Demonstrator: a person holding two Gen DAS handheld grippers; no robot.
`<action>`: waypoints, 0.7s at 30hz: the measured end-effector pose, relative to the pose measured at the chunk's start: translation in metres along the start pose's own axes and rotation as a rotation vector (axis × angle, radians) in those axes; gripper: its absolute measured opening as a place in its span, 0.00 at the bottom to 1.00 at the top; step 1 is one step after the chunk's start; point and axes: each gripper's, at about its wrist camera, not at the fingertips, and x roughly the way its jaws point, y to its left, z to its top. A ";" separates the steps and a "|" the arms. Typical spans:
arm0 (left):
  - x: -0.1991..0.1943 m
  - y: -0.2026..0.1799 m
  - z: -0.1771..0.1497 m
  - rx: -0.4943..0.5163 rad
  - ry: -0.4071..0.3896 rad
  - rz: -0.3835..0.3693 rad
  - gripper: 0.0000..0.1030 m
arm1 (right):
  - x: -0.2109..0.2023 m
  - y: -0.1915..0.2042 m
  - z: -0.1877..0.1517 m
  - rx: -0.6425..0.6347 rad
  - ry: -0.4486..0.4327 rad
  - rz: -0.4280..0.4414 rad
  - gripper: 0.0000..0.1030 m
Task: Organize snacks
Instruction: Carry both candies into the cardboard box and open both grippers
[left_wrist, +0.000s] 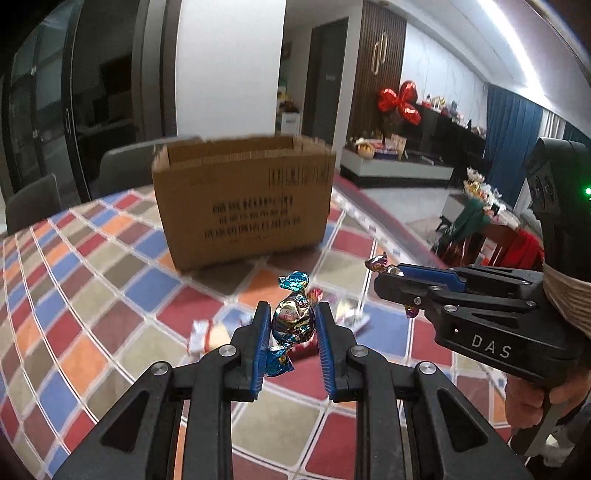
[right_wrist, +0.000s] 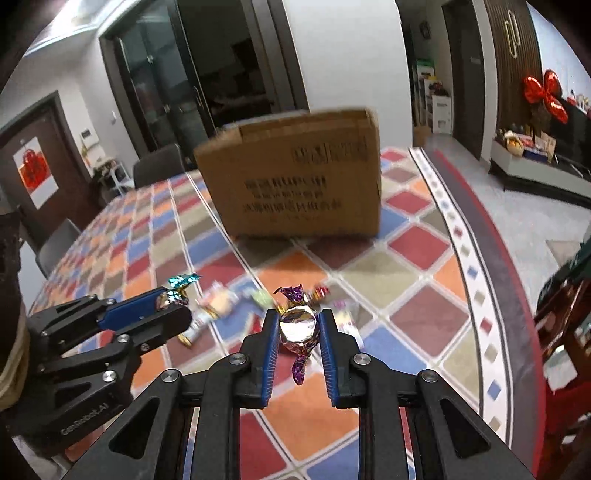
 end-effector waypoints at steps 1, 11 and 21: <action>-0.003 0.001 0.004 0.002 -0.013 0.000 0.24 | -0.003 0.002 0.005 -0.003 -0.014 0.004 0.22; -0.027 0.010 0.058 0.053 -0.124 0.021 0.24 | -0.032 0.019 0.057 -0.042 -0.148 0.034 0.22; -0.030 0.027 0.109 0.098 -0.178 0.071 0.24 | -0.029 0.023 0.112 -0.076 -0.198 0.025 0.22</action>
